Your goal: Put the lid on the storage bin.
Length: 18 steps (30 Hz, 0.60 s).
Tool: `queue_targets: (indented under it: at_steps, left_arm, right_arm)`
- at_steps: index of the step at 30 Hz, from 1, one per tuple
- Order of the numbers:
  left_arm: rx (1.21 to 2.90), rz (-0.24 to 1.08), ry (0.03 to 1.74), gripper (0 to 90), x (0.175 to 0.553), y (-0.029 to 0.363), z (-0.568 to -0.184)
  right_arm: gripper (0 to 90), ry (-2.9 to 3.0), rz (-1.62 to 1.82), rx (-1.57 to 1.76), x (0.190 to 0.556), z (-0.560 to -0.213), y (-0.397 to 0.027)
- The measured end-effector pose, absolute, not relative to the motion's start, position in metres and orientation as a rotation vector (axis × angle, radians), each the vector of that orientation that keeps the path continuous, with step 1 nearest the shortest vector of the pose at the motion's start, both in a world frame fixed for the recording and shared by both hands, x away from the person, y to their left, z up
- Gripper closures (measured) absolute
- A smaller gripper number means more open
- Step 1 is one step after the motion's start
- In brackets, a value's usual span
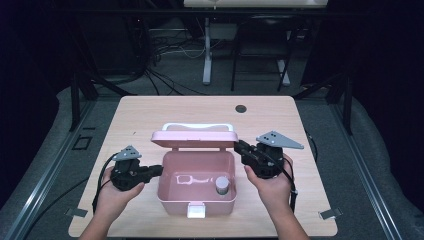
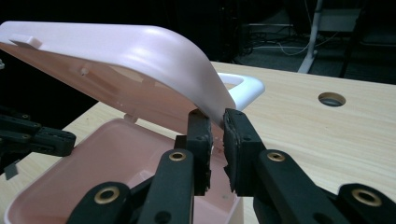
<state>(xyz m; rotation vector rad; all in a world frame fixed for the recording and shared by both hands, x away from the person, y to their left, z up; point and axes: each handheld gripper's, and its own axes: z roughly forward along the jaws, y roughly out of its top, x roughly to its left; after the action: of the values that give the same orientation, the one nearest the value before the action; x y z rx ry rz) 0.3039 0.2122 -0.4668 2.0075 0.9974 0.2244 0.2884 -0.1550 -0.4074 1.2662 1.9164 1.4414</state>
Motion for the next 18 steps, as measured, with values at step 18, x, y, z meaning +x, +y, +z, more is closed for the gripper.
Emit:
queue_targets:
  at_steps: [18]
  left_arm:
    - [1.970, 0.264, 0.974, 77.4, 0.2993, 0.2134, -0.4587]
  right_arm:
    - [80.3, 1.905, 1.484, 1.268, 0.2859, -0.4130, -0.1575]
